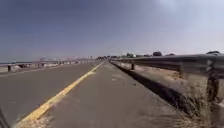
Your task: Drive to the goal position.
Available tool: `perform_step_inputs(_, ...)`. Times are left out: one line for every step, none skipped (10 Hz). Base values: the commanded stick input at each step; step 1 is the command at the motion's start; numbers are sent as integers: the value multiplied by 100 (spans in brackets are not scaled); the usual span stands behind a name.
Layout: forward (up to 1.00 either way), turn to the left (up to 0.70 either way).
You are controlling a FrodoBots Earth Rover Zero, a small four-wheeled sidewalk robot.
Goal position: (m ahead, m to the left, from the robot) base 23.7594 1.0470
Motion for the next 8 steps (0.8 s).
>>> perform_step_inputs(50,0)
perform_step_inputs(50,0)
perform_step_inputs(50,0)
perform_step_inputs(50,0)
perform_step_inputs(50,0)
perform_step_inputs(50,0)
perform_step_inputs(50,0)
perform_step_inputs(50,0)
